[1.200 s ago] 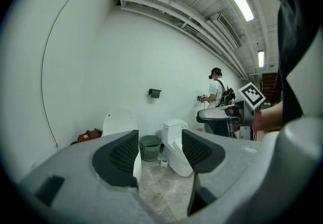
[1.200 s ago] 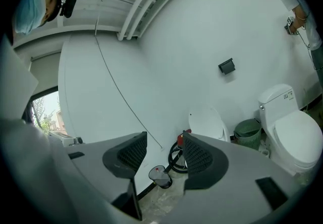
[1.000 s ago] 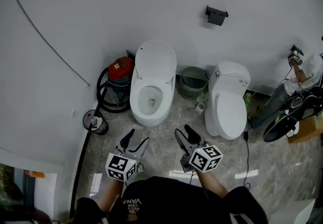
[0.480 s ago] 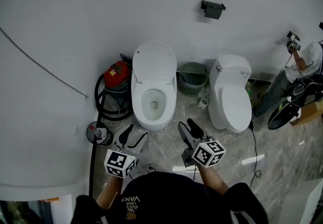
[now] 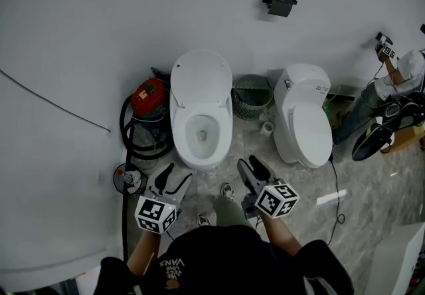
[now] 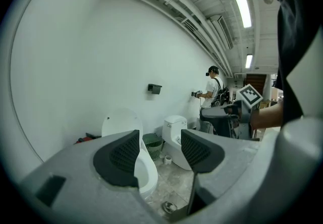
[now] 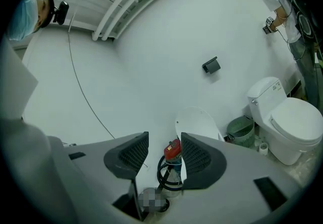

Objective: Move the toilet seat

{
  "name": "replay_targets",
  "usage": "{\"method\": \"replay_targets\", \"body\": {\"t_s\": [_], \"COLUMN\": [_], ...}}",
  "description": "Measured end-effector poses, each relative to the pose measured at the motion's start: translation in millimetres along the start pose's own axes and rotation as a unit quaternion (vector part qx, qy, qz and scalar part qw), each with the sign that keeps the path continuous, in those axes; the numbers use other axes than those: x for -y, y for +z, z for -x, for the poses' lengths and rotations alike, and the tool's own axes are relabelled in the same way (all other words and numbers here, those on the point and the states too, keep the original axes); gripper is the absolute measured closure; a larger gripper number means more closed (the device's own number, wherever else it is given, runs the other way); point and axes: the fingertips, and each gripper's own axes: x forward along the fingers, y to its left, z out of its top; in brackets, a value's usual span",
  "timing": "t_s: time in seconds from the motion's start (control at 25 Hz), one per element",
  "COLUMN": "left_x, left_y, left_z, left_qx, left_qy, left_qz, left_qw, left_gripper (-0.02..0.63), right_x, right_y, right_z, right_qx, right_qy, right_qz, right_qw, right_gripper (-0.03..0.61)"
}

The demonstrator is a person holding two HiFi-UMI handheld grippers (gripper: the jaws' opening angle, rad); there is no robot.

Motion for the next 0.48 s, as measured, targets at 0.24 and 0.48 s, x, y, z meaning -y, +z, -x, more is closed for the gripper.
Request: {"method": "replay_targets", "body": {"t_s": [0.24, 0.48], "left_x": [-20, -46], "left_y": [4, 16], "left_z": [-28, -64], "left_qx": [-0.007, -0.005], "left_qy": [0.011, 0.032], "left_qz": [0.012, 0.015], "left_qw": [0.9998, 0.9994], "left_gripper": [0.365, 0.371], "right_x": [19, 43], "right_y": [17, 35], "right_z": [-38, -82], "right_qx": [-0.006, -0.026], "right_qy": [0.008, 0.019], "right_qz": [0.005, 0.01], "right_qw": [1.0, 0.999], "right_gripper": [0.397, 0.399]}}
